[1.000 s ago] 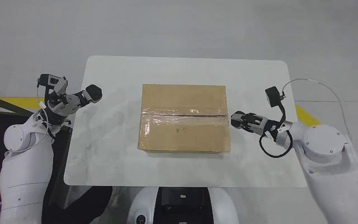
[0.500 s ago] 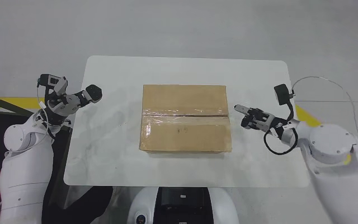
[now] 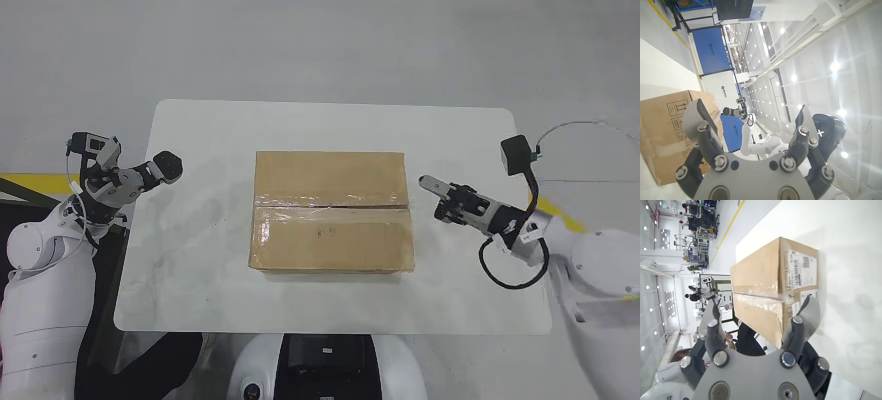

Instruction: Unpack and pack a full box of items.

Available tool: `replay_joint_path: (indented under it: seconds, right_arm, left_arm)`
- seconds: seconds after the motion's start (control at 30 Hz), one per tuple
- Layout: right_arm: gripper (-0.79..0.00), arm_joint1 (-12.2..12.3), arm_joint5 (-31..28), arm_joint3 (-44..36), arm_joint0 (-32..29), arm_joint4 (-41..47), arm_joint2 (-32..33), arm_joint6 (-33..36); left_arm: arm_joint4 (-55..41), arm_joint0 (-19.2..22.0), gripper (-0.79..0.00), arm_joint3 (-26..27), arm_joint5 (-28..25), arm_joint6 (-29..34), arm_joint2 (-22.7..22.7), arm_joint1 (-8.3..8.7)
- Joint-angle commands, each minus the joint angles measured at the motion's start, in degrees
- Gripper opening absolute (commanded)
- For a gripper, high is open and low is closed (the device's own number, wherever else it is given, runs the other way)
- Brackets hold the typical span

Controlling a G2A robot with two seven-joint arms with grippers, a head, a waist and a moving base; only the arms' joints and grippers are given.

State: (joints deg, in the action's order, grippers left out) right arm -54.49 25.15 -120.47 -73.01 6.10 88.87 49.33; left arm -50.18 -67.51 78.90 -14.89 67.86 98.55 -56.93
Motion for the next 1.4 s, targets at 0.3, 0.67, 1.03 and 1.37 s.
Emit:
replay_joint_path:
  seconds: [0.3,0.67,1.03,1.37]
  right_arm:
    - [-0.785,-1.01,-4.53,4.93,9.46,4.72,-10.68,1.96]
    - [-0.785,-3.96,-7.09,17.26,22.44,11.27,-25.56,3.33]
    - [-0.785,-8.63,-3.83,29.69,34.75,14.50,-40.49,4.21]
    - [-0.785,-11.20,0.44,33.50,39.73,12.07,-46.57,2.54]
  left_arm:
    - [0.00,0.00,0.000,0.00,0.00,0.00,0.00,0.00]
    - [0.00,0.00,0.000,0.00,0.00,0.00,0.00,0.00]
    - [0.00,0.00,0.000,0.00,0.00,0.00,0.00,0.00]
    - [0.00,0.00,0.000,0.00,0.00,0.00,0.00,0.00]
